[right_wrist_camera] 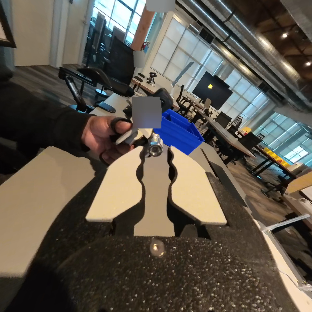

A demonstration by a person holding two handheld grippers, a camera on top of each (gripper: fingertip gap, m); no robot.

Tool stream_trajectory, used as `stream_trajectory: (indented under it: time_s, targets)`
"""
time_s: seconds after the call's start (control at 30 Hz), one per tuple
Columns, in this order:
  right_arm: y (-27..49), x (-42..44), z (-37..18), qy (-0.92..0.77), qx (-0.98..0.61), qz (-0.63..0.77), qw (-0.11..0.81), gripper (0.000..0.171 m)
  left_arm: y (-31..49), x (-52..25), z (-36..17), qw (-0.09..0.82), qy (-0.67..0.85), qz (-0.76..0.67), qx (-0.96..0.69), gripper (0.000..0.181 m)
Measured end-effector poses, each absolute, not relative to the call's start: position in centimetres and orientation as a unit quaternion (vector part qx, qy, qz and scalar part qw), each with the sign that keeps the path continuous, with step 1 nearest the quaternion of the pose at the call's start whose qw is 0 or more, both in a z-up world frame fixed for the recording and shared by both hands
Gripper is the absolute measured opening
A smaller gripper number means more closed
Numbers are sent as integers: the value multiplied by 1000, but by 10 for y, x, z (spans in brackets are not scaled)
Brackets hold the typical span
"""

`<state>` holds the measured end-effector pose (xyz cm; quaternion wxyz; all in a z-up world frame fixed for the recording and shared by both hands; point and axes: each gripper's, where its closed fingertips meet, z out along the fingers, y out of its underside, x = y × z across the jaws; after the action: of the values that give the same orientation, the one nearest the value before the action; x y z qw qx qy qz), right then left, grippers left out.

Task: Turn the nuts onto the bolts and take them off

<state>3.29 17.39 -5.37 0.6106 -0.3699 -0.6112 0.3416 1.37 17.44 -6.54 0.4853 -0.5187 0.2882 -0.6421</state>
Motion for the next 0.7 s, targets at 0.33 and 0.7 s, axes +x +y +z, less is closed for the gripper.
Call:
stream_trajectory:
  time_s: [0.33,0.7]
  targets:
    - [171,27,-66,-638,-366,304,605,20,169,19,-69,461,304,-651,-520,17]
    - [167,24,-64,-524,-477,576,408,19,168,16,-63,573,379,-500,-527,17]
